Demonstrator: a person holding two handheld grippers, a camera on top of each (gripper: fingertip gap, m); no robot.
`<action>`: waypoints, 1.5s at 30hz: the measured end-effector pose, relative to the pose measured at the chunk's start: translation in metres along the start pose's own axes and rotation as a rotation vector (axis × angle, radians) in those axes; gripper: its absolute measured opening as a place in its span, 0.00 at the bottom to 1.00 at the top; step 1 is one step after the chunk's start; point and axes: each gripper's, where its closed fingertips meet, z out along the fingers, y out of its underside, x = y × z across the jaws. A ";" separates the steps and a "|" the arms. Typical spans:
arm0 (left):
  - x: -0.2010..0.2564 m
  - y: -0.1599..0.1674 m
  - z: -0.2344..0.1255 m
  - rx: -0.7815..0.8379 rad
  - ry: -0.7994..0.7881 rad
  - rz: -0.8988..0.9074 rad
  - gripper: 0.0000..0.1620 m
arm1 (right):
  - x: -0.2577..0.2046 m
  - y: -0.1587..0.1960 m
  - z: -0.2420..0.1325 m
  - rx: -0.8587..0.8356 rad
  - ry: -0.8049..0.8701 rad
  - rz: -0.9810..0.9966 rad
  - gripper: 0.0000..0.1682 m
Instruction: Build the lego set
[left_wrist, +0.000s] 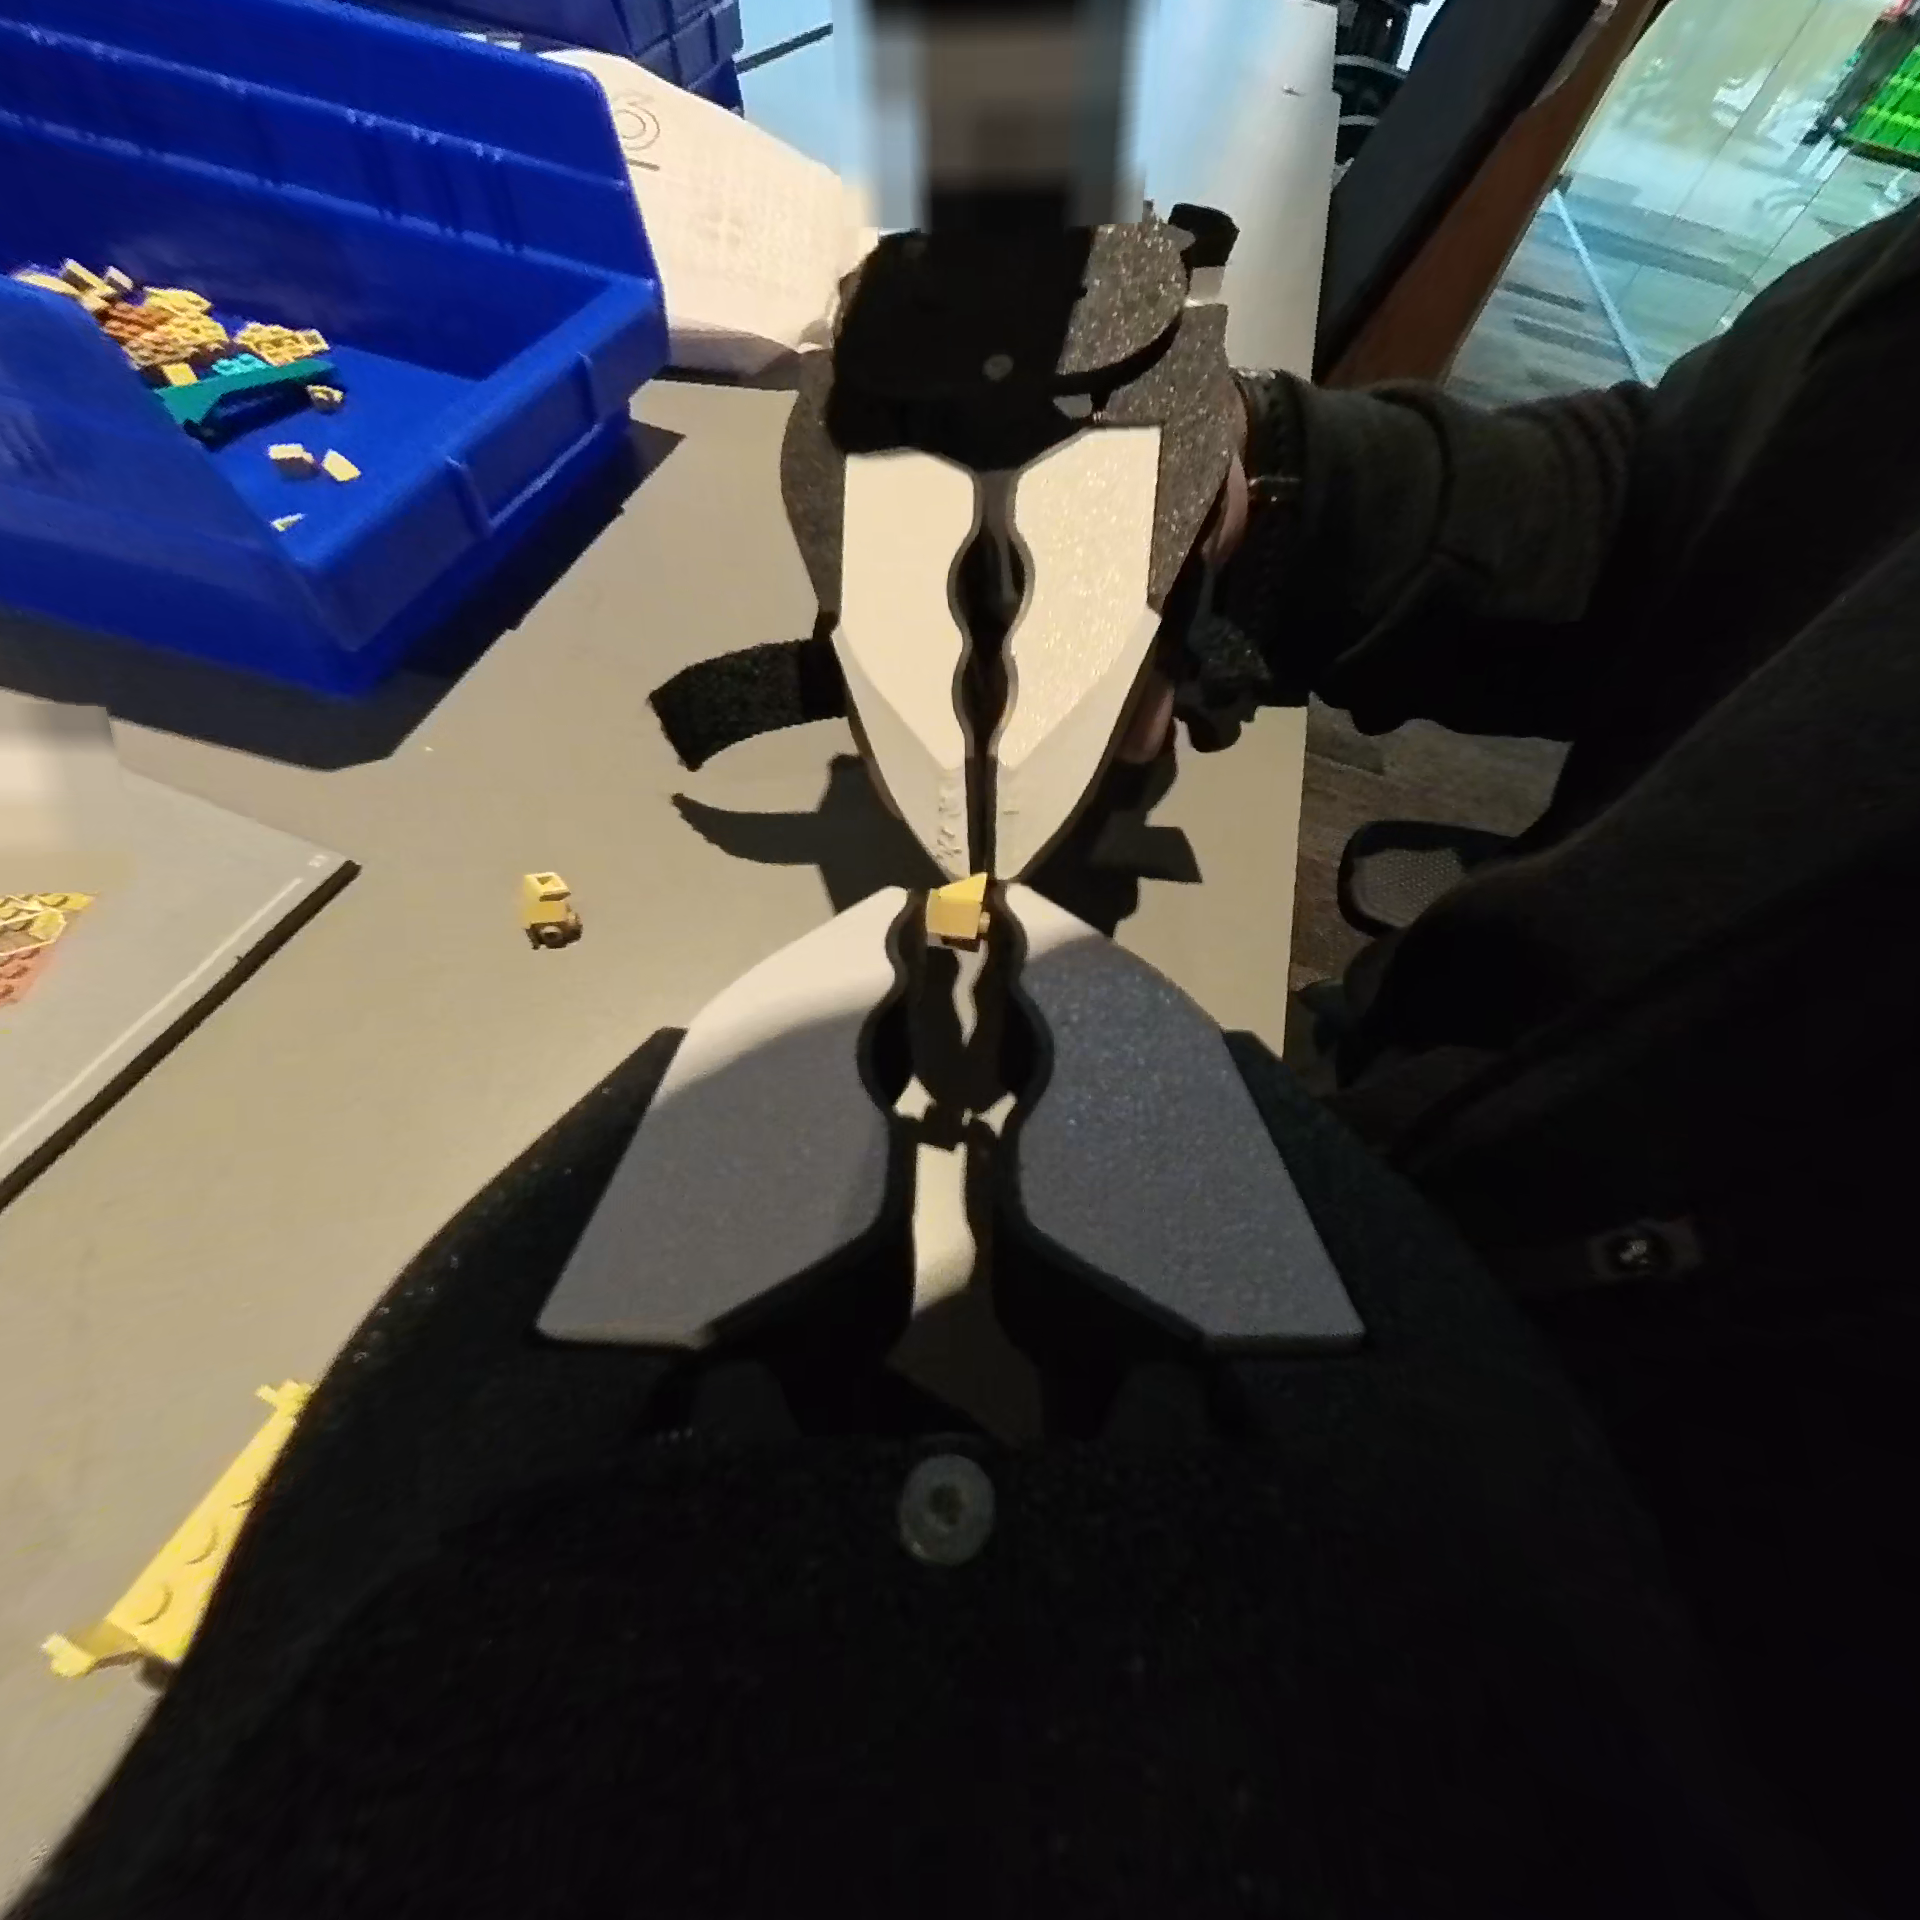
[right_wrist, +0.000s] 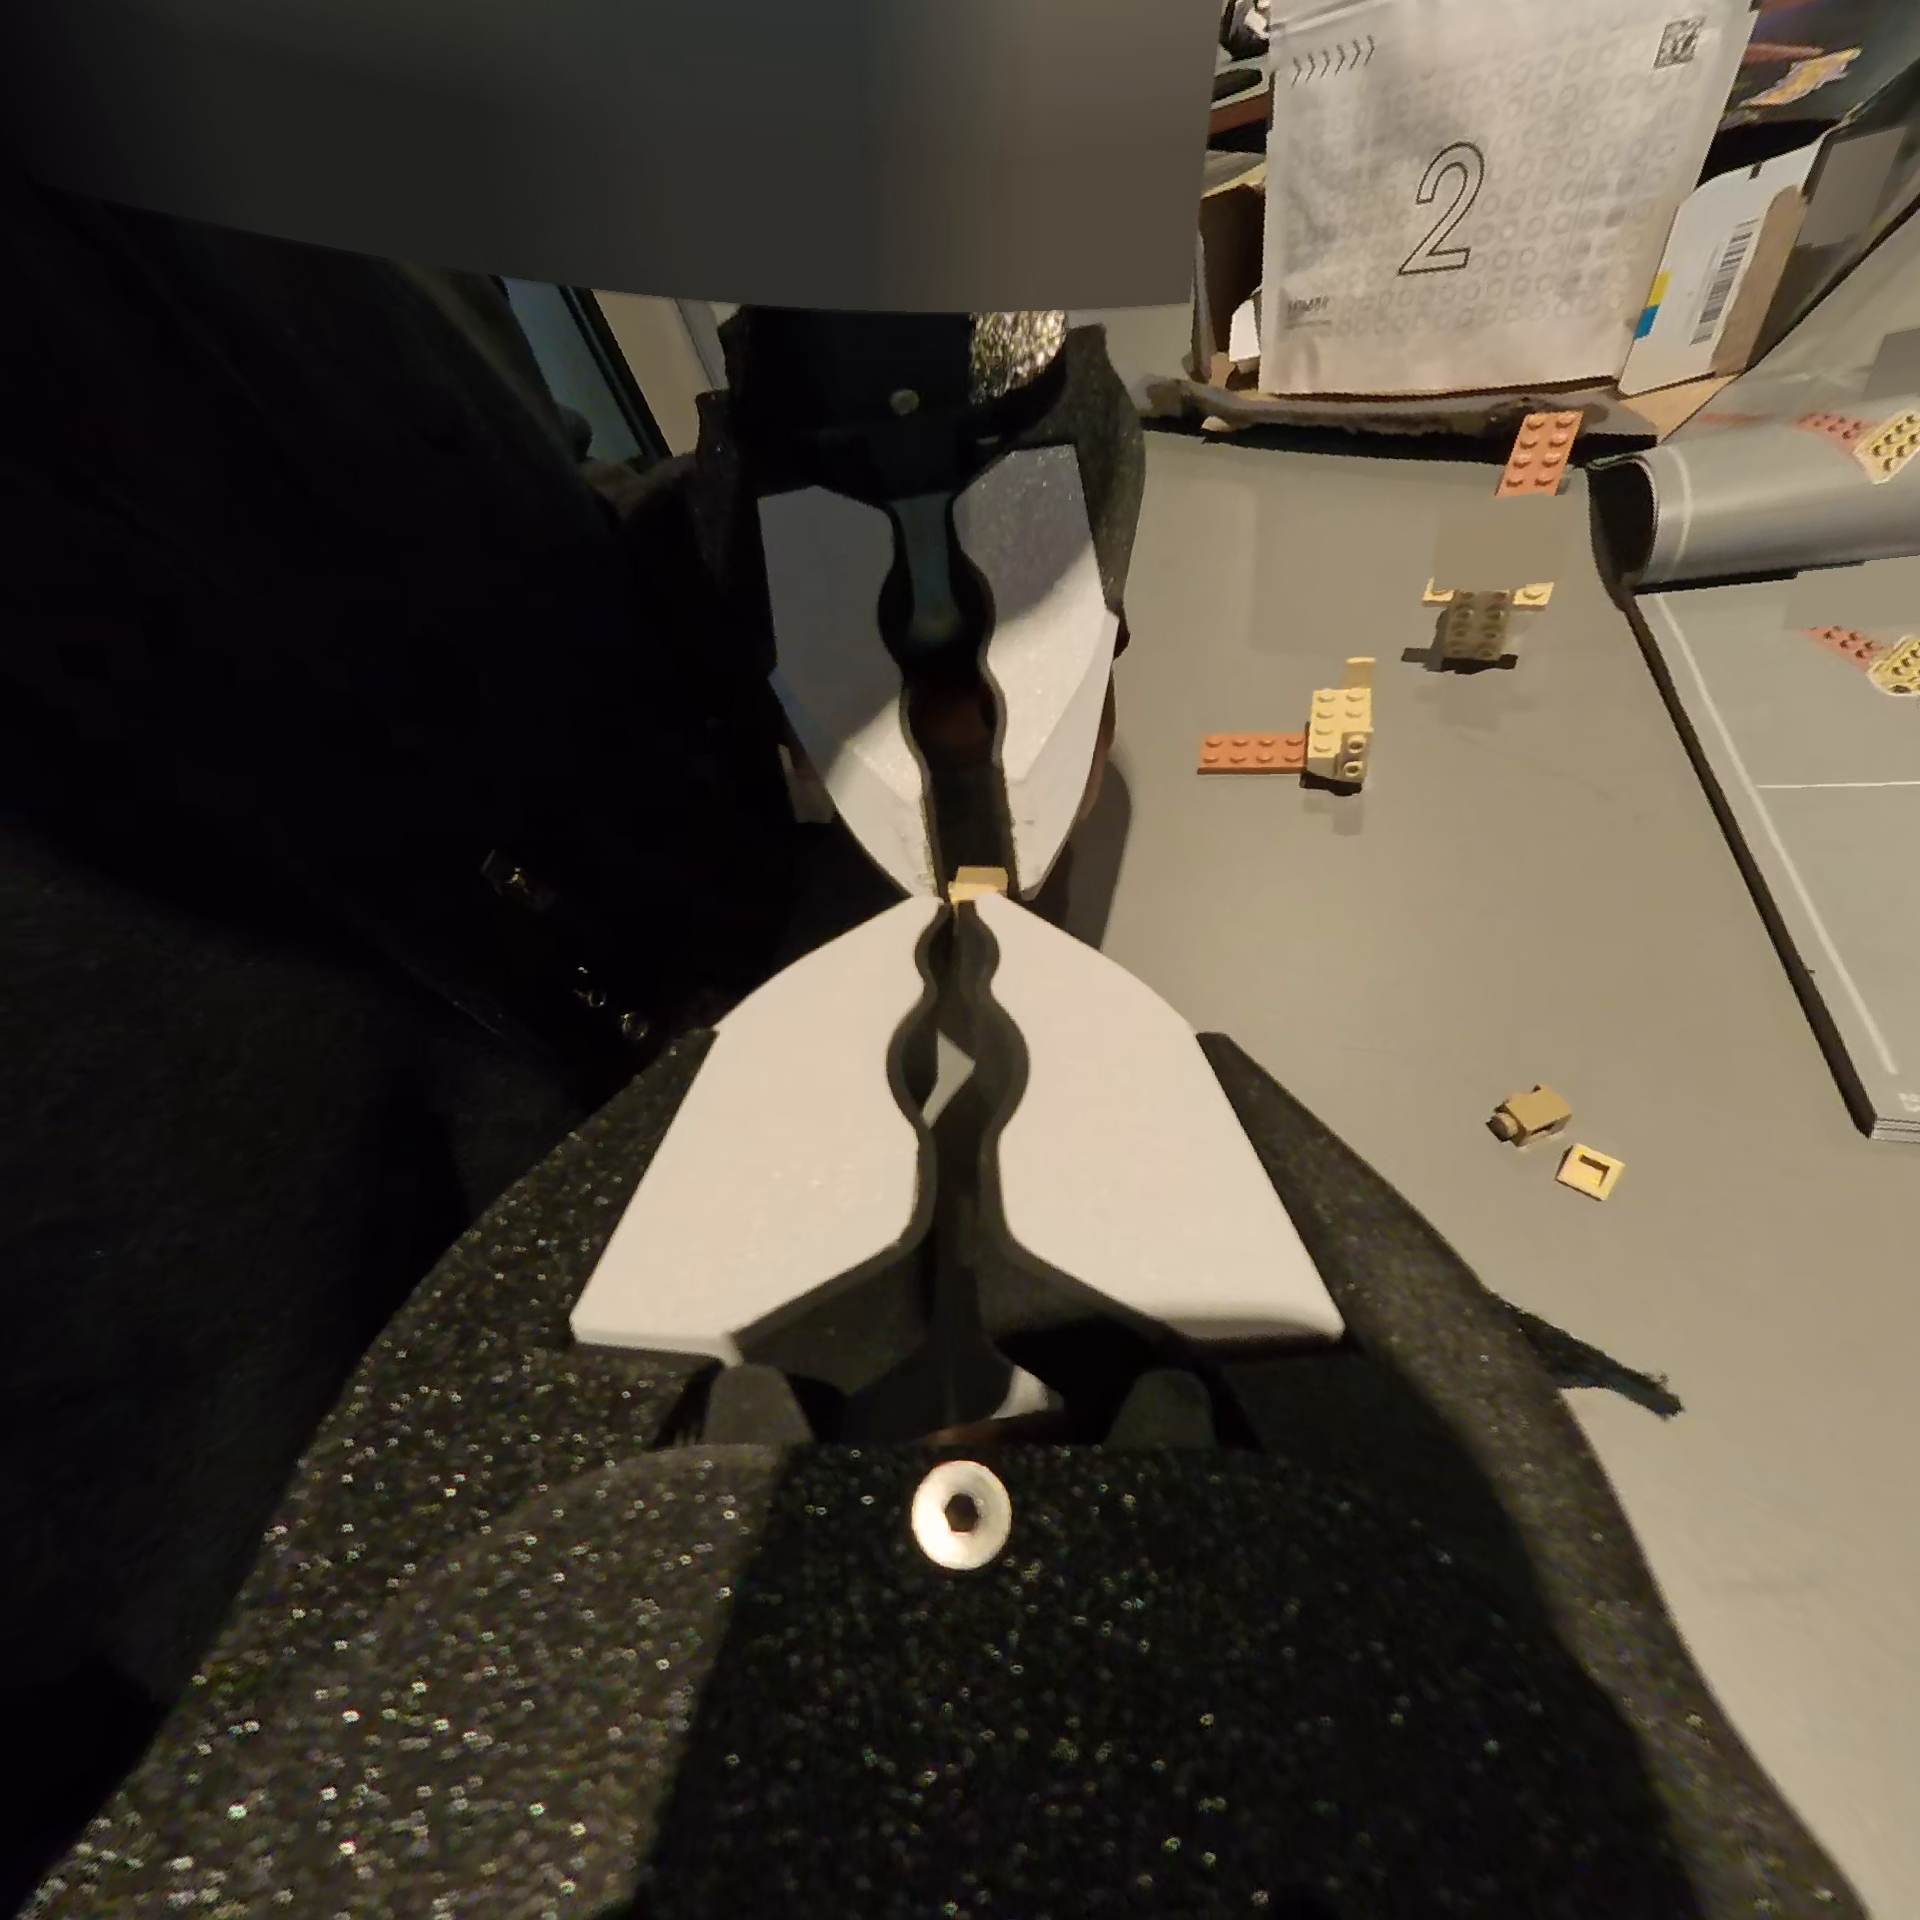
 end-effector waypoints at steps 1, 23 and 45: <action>0.000 -0.001 0.000 0.006 0.000 -0.003 0.06 | 0.000 0.000 0.000 0.003 0.000 0.000 0.00; -0.003 -0.015 -0.008 0.137 -0.038 0.017 0.10 | -0.001 -0.016 -0.003 0.137 -0.018 0.099 0.00; -0.043 0.038 -0.046 -0.029 -0.307 0.131 0.11 | 0.035 0.025 -0.020 -0.122 0.438 0.090 0.01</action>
